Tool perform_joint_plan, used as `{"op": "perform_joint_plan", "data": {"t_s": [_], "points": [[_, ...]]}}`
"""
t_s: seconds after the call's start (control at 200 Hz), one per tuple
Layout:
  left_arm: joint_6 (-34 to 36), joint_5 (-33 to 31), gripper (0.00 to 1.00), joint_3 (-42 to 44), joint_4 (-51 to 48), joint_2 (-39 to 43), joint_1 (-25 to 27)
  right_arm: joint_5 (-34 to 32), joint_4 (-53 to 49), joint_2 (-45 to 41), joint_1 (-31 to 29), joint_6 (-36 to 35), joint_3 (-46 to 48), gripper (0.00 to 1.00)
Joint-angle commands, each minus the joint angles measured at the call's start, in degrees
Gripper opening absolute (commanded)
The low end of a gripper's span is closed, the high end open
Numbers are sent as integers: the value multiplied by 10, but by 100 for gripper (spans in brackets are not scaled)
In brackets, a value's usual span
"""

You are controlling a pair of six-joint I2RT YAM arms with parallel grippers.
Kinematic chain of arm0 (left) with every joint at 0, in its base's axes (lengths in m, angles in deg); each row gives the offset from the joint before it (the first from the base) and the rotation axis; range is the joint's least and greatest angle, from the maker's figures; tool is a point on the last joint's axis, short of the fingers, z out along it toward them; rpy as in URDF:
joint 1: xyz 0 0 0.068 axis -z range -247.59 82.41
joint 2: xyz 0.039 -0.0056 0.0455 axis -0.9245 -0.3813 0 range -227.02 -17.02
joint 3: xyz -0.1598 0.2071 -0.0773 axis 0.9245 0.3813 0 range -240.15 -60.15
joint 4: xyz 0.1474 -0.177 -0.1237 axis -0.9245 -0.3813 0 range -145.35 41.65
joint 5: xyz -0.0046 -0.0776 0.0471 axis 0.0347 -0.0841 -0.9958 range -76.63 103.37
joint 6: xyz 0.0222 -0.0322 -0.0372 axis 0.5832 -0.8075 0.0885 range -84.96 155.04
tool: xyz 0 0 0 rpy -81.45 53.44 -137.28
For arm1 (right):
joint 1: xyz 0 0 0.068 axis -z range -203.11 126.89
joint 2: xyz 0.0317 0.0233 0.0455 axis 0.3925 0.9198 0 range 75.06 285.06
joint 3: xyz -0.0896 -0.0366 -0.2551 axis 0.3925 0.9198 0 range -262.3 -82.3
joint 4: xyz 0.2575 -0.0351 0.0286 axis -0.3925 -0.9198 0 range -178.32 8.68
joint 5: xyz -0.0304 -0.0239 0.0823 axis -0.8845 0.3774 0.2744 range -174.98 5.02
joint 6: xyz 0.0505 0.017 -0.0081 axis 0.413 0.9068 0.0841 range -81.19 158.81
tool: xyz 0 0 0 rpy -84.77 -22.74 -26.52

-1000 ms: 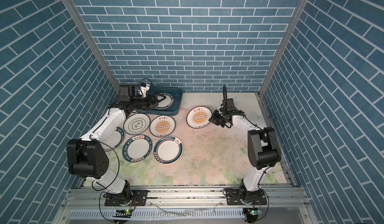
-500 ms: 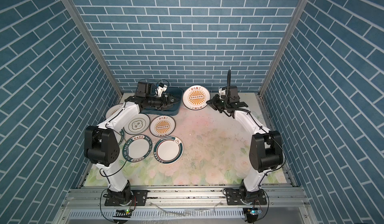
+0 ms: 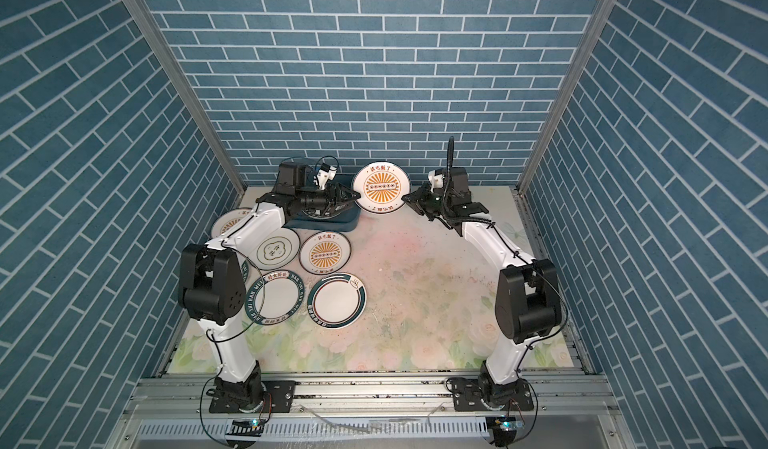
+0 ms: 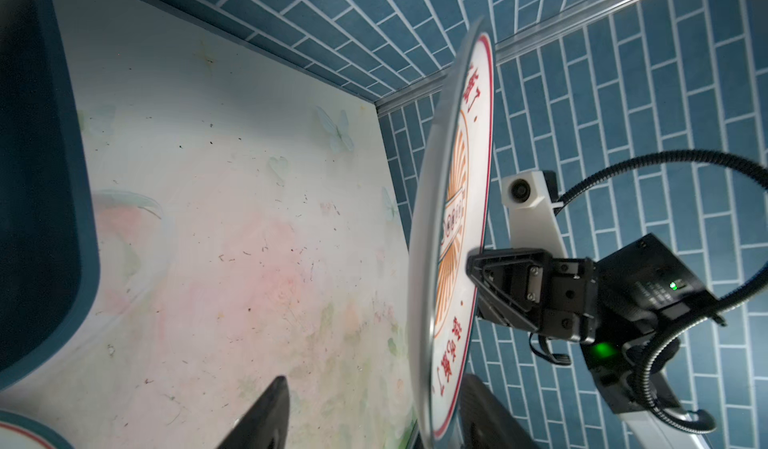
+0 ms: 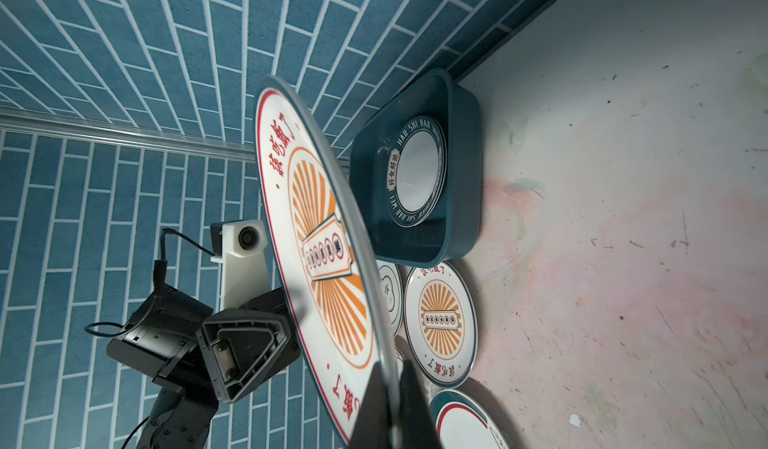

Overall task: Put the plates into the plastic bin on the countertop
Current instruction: 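Carry the sunburst plate into the bin with the left gripper while the right arm withdraws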

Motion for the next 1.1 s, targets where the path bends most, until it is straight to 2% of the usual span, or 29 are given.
{"op": "perform_joint_plan", "data": {"t_s": [0.0,0.13,0.29,0.425,0.485,0.625,0.73,0.86,1.095], "points": [[-58,8,55,-9,77,-19,1,9,35,7,-10,20,-26,0],[-96,7,43,-15,120,-27,0,6,45,10,-12,26,-28,0],[-94,-4,21,-21,113,-25,1,1,51,17,-14,31,-31,0],[-92,-7,9,-22,105,-26,1,-7,50,22,-18,31,-34,0],[-92,-8,5,-23,105,-26,0,-12,52,22,-19,30,-32,11],[-91,-10,1,-26,103,-24,-2,-28,61,16,-18,27,-27,47],[-91,-10,0,-32,96,-27,-12,-58,55,3,-19,17,-19,66],[-92,-11,0,-34,85,-24,-37,-113,33,-27,-18,-5,0,76],[-75,-20,0,-40,40,-26,-96,-205,-26,-89,-15,-56,22,81]]}}
